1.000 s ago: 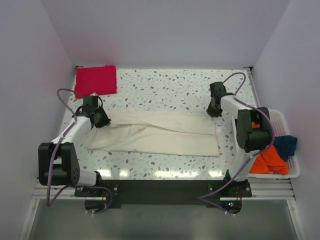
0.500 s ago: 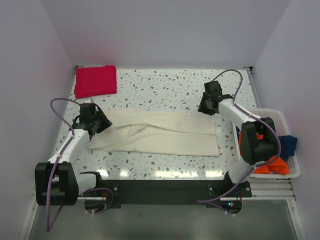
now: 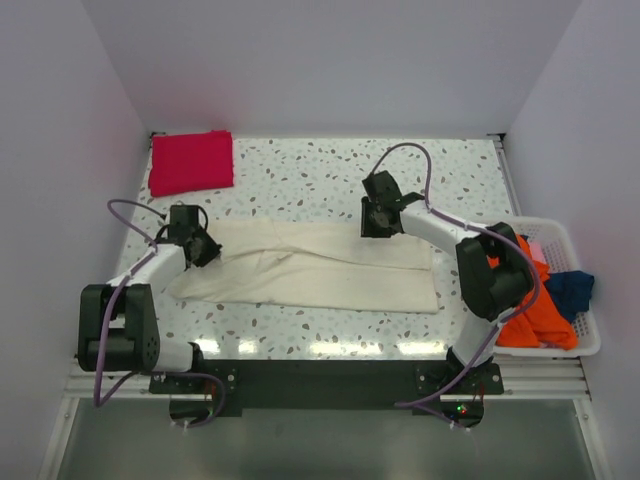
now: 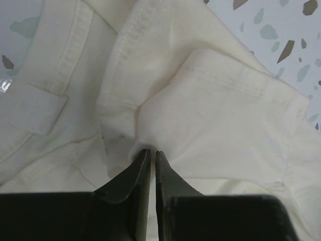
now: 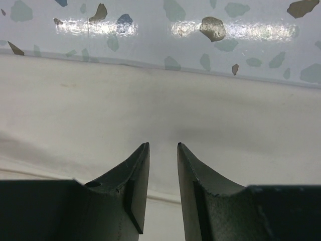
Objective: Fold and stack the t-shirts
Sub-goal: Fold the tshirt
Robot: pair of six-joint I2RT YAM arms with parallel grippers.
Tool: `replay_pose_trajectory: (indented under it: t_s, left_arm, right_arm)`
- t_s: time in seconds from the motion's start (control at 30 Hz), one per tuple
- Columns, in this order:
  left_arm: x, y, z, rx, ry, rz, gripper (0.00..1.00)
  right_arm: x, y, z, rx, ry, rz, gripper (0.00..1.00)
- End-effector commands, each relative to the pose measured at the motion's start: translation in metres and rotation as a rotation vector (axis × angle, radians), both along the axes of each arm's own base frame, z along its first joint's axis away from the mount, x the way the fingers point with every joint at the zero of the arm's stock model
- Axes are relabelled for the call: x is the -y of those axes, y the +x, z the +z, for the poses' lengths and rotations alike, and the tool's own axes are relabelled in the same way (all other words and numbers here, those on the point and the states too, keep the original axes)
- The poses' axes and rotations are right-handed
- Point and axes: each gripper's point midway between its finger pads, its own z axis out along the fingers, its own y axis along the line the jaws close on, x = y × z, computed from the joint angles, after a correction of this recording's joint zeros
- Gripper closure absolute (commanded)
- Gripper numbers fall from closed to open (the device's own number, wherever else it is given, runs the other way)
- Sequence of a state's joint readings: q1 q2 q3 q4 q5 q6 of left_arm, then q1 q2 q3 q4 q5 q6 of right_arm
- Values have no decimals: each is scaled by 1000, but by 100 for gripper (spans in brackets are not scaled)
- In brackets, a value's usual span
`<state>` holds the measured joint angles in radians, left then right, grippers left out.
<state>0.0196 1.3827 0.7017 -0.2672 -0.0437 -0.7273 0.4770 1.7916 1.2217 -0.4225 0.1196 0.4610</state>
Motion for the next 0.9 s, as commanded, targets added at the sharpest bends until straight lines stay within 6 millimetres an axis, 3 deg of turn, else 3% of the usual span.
replay_pose_trajectory:
  t_s: [0.0, 0.13, 0.4, 0.47, 0.5, 0.57, 0.6, 0.67, 0.7, 0.73, 0.8, 0.87]
  left_arm:
    - [-8, -7, -16, -16, 12, 70, 87]
    - [-8, -10, -31, -54, -2, 100, 89]
    - [-20, 13, -37, -70, 72, 144, 94]
    - [-6, 17, -44, -98, 109, 96, 94]
    - [-5, 28, -38, -80, 135, 98, 94]
    - [6, 33, -47, -117, 157, 64, 95]
    - [9, 49, -40, -93, 168, 58, 95]
    - [21, 56, -49, -129, 193, 14, 96]
    - [27, 72, -42, -103, 198, 0, 96]
    - [32, 72, -53, -142, 213, -25, 96]
    - [39, 91, -49, -127, 215, -39, 96]
    - [44, 98, -60, -151, 224, -67, 96]
  right_arm:
    - [15, 4, 0, 20, -71, -19, 68]
    - [27, -4, -10, -9, -126, -49, 68]
    - [36, -22, -33, -74, -149, -80, 68]
    - [37, -31, -40, -98, -135, -92, 68]
    - [40, -39, -47, -117, -138, -96, 68]
    - [37, -45, -44, -112, -90, -109, 68]
    - [40, -59, -52, -137, -81, -114, 68]
    - [32, -67, -46, -124, -1, -125, 68]
    - [36, -83, -56, -153, 1, -132, 68]
    - [31, -88, -49, -135, 38, -139, 68]
    - [29, -106, -55, -155, 73, -140, 68]
    - [15, -115, -46, -132, 137, -134, 68]
